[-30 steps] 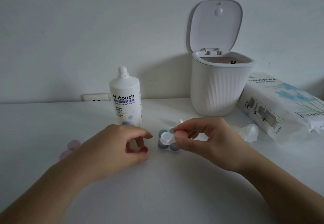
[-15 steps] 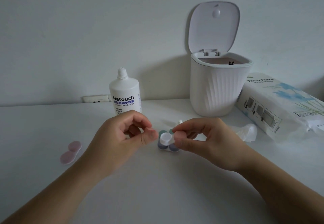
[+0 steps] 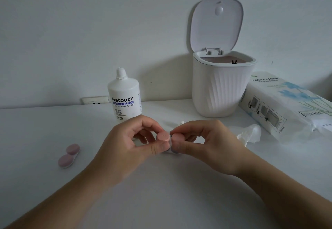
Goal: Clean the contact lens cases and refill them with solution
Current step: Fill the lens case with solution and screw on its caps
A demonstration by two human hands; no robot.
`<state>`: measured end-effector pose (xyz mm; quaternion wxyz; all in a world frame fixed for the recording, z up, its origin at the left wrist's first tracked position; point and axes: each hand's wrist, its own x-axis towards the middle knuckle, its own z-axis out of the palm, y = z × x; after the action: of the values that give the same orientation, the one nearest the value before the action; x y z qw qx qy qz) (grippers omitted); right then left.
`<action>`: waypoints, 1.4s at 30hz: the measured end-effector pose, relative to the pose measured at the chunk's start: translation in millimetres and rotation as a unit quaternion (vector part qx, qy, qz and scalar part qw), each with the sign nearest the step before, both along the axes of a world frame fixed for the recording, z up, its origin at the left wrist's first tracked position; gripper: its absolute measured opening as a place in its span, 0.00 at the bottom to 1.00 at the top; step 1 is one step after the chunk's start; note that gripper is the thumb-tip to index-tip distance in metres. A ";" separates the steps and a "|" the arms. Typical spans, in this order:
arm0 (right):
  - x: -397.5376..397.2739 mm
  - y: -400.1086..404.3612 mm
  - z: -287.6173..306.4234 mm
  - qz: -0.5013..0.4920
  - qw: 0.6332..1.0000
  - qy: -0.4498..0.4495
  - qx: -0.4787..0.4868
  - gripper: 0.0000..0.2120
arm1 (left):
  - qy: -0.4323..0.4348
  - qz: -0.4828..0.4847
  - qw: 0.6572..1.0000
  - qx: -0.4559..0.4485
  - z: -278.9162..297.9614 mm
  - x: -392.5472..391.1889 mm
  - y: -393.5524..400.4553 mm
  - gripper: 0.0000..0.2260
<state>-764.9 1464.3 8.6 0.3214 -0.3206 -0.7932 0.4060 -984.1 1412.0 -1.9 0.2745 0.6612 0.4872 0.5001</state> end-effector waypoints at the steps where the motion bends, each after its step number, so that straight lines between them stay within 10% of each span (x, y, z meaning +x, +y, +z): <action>1: -0.2 0.0 0.0 -0.001 1.000 0.000 0.000 0.06 | 0.007 0.000 1.000 0.002 0.0 0.1 -0.1 0.15; 42: 0.7 -0.6 1.5 -0.002 1.000 0.027 0.004 0.08 | 0.064 -0.004 0.998 -0.009 -1.3 -0.5 -2.3 0.17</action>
<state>-764.2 1463.7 10.1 0.3450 -0.3092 -0.7854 0.4105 -984.6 1409.6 -3.2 0.2508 0.6908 0.5060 0.4514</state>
